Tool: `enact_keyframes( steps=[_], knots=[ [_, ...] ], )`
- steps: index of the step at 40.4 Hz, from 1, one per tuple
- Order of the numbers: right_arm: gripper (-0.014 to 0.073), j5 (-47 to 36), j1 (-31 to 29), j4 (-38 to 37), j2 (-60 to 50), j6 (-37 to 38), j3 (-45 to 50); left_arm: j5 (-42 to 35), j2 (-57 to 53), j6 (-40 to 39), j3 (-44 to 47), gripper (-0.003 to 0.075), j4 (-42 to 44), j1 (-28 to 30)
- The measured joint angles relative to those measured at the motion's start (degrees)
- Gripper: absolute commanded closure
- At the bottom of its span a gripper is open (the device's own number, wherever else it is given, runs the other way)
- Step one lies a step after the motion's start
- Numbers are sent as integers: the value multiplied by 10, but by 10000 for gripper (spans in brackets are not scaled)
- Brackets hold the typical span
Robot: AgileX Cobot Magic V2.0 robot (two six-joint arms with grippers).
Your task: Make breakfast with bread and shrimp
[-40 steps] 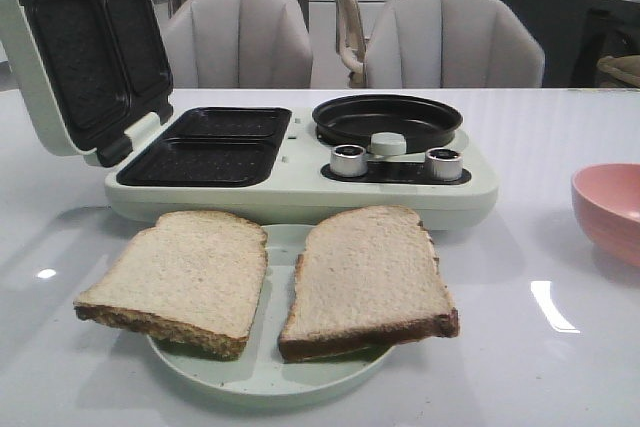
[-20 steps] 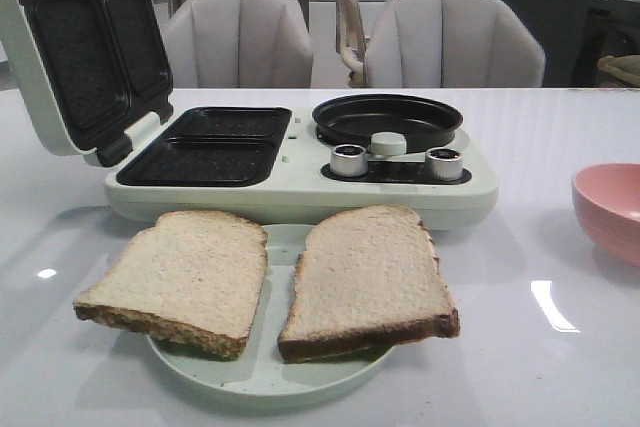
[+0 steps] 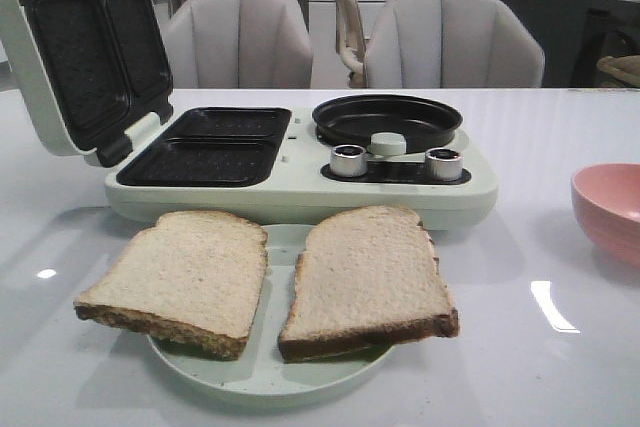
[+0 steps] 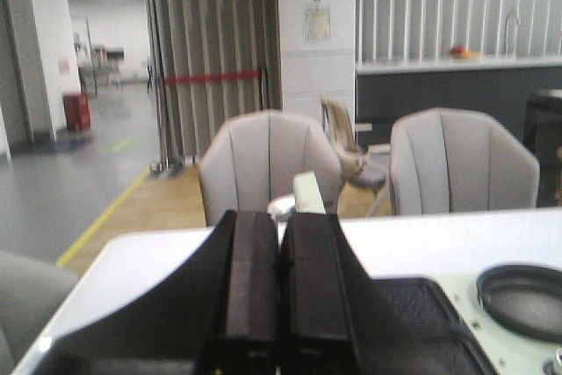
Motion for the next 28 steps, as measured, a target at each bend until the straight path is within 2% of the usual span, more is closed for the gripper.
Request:
enact_keyframes(
  steps=[12, 23, 26, 28],
  knots=[
    [549, 73, 0, 0, 130, 0, -23, 82, 85, 0, -22, 619, 0, 0],
    [546, 87, 0, 0, 202, 0, -12, 138, 115, 0, -22, 619, 0, 0],
    [512, 89, 0, 0, 217, 0, -11, 139, 120, 0, -22, 597, 0, 0],
    [452, 92, 0, 0, 222, 0, -11, 139, 123, 0, -22, 541, 0, 0]
  ],
)
